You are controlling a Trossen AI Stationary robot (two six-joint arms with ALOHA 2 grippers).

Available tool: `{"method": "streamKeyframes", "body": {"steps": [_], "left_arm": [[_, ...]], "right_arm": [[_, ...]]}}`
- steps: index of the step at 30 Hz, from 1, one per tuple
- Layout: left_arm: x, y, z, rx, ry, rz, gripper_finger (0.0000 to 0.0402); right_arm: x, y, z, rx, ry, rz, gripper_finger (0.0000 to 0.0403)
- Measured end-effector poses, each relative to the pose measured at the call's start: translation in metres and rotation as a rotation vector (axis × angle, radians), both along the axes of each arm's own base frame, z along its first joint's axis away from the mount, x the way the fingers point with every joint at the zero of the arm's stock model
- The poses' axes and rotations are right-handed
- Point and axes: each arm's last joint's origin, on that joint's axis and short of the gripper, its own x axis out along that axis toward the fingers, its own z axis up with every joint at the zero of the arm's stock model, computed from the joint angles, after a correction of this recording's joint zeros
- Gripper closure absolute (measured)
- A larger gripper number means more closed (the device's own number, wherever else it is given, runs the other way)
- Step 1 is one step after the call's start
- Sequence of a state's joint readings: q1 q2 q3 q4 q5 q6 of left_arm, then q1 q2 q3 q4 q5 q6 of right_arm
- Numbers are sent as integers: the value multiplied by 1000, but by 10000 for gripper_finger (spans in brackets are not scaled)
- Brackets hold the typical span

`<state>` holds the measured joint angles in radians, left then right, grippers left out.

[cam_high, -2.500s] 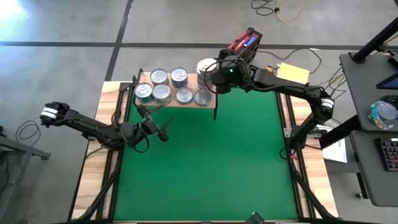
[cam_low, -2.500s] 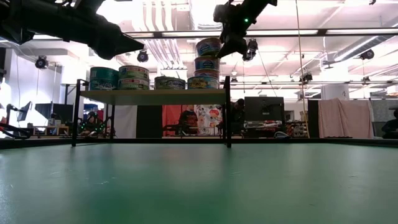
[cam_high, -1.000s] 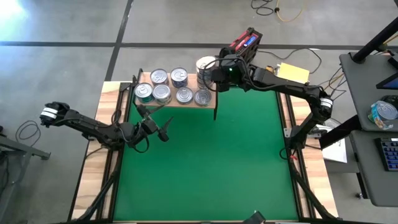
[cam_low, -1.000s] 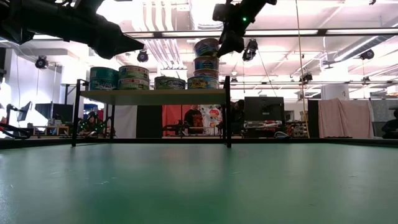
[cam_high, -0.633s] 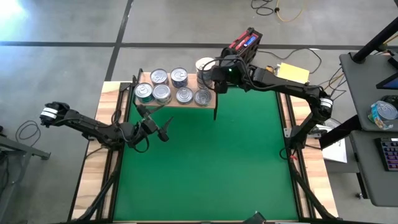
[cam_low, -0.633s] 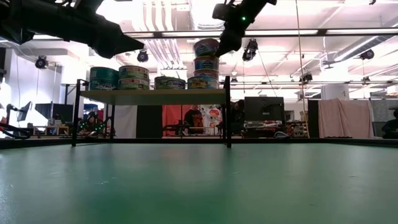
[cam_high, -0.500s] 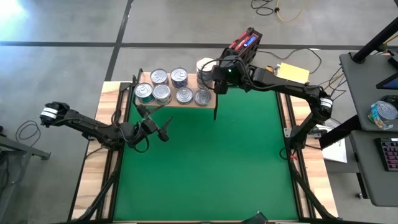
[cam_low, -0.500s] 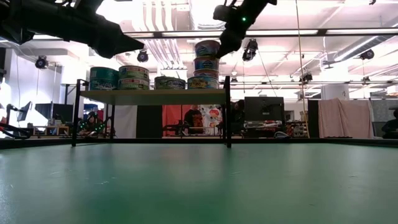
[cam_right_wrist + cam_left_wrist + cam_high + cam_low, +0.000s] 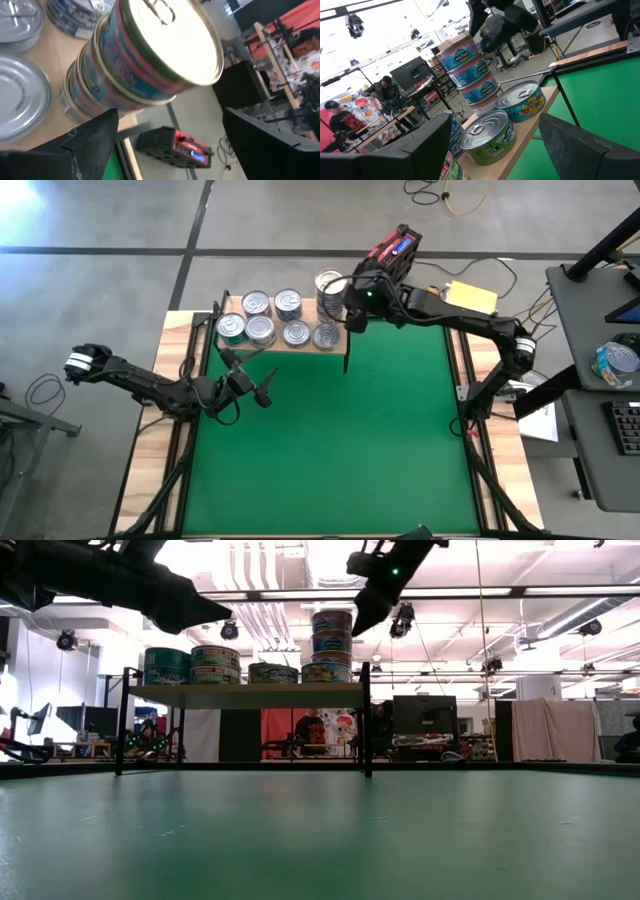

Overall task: Stack canned seafood by type on shelf
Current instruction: Return to Home Position

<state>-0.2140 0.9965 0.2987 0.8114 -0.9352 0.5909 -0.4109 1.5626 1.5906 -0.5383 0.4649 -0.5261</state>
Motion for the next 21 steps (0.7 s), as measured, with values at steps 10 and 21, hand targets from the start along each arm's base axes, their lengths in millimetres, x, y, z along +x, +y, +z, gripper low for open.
{"method": "streamKeyframes", "body": {"steps": [10, 21], "left_arm": [[0, 0, 0, -16, -10, -4, 118], [0, 0, -3, -135, -95, -15, 118]], "right_arm": [[-29, 16, 11, 237, -70, -35, 66], [-28, 66, -15, 437, -188, 304, 103]]}}
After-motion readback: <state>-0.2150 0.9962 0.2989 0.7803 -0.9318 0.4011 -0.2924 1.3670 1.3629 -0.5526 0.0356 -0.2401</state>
